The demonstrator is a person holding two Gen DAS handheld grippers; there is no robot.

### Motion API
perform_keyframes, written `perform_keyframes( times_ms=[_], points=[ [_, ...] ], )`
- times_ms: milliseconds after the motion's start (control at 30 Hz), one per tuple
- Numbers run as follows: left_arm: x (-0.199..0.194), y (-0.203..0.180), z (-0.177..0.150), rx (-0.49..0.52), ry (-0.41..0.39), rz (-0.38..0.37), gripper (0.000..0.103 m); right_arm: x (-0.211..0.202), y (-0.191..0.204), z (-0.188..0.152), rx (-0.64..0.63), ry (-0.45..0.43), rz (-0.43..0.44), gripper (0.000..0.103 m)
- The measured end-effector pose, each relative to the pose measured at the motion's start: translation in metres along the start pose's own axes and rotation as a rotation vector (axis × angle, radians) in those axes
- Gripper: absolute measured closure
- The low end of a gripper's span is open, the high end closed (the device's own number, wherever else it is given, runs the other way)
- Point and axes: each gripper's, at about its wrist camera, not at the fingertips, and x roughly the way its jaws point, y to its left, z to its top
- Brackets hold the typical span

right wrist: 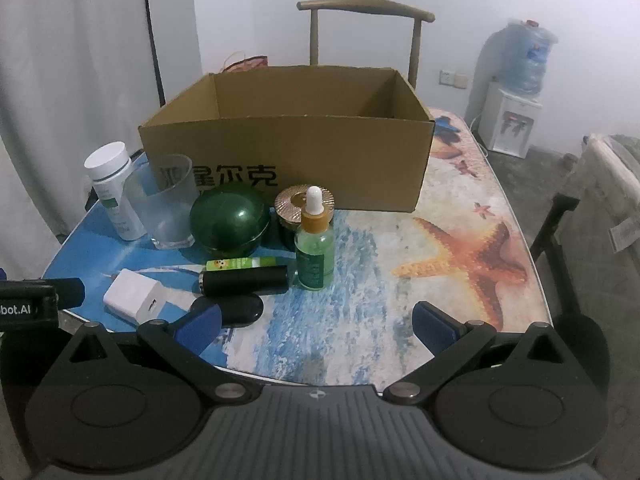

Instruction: Organize rigid objects

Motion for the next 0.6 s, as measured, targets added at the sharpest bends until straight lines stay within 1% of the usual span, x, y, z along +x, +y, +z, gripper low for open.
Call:
perform_keyframes(
  times_ms=[600],
  points=[
    [0.005, 0.0042, 0.0014, -0.004, 0.007, 0.009, 0.0, 0.0041, 0.0051, 0.0018, -0.017, 0.013, 0.001, 0.0]
  ],
)
